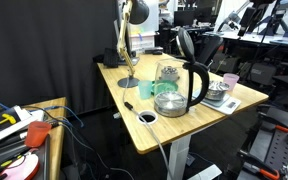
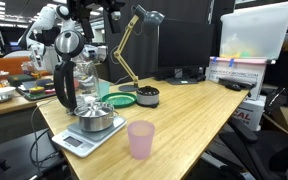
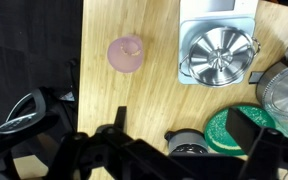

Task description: Move the pink cup to the right side of the green plate

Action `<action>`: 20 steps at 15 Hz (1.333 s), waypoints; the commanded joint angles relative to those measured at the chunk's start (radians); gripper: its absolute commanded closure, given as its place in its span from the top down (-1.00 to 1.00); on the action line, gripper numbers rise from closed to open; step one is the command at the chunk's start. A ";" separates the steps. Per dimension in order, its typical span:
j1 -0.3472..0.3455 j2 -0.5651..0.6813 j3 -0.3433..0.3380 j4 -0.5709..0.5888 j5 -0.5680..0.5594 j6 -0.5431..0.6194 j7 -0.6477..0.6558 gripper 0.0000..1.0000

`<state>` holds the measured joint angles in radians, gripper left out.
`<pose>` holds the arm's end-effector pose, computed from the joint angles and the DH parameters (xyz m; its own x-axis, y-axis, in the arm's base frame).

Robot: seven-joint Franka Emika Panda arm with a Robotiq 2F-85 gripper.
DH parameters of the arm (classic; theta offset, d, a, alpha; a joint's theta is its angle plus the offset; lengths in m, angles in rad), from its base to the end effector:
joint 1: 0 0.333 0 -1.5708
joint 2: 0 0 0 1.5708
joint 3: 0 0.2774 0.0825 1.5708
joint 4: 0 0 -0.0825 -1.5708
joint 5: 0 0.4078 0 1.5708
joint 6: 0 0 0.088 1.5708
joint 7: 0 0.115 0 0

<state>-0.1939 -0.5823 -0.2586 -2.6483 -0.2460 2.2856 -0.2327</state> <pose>0.3850 -0.1844 0.3884 0.9822 -0.0393 0.1835 -0.0620 -0.9909 0.1195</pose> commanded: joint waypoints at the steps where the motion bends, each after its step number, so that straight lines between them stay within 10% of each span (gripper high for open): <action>1: -0.011 0.001 0.014 0.001 0.009 -0.001 -0.003 1.00; 8: -0.018 0.031 0.021 0.007 0.010 0.013 0.030 1.00; 20: -0.068 0.461 0.025 0.085 -0.007 0.248 0.273 1.00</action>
<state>-0.2476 -0.1920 -0.2505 -2.6131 -0.2524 2.5463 0.0246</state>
